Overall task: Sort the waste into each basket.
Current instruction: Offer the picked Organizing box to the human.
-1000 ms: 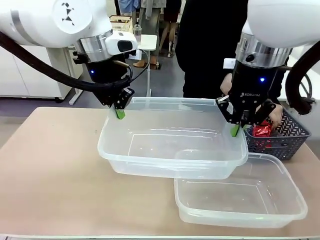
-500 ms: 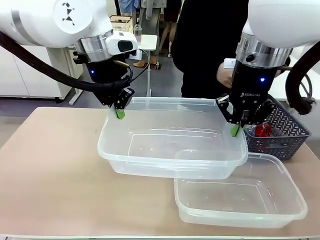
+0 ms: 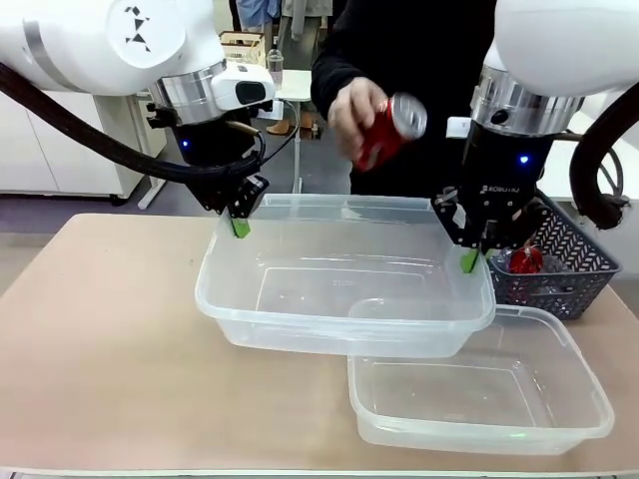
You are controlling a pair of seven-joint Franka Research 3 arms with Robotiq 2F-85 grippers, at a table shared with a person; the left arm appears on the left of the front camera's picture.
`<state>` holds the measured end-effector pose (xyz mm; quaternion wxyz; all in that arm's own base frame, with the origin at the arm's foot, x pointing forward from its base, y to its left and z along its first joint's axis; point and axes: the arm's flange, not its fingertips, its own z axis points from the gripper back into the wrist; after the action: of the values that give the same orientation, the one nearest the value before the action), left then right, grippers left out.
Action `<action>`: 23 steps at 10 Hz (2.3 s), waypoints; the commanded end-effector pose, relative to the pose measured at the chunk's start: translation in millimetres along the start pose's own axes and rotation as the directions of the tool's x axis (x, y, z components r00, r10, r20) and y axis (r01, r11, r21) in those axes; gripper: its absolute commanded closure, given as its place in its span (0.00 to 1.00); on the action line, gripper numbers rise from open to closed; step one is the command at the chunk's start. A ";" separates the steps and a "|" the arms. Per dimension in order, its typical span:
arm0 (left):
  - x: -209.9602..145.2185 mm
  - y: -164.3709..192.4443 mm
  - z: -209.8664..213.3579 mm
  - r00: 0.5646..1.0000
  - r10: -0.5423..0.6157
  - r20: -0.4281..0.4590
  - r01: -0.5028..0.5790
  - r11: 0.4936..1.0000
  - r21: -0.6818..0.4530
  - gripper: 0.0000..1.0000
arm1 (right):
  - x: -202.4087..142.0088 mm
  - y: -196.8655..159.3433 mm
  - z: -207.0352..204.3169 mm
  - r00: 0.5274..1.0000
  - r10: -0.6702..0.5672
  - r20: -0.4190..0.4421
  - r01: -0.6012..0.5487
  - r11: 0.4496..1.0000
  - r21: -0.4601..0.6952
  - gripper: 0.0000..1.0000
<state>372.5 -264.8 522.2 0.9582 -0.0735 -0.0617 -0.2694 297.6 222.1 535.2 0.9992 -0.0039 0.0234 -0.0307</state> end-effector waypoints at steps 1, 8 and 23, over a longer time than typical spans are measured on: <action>-2.2 2.6 3.7 1.000 -0.023 0.011 0.023 1.000 0.002 0.93 | 1.2 3.2 3.4 1.000 -0.009 -0.011 0.009 1.000 0.004 0.94; -2.2 2.6 3.7 1.000 -0.023 0.011 0.023 1.000 0.002 0.93 | 1.2 3.2 3.4 1.000 -0.009 -0.011 0.009 1.000 0.004 0.94; -2.2 2.6 3.7 1.000 -0.023 0.011 0.023 1.000 0.002 0.93 | 1.2 3.2 3.4 1.000 -0.009 -0.011 0.009 1.000 0.004 0.94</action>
<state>372.5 -264.8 522.2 0.9582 -0.0734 -0.0617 -0.2695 297.6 222.1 535.1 0.9992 -0.0037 0.0240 -0.0309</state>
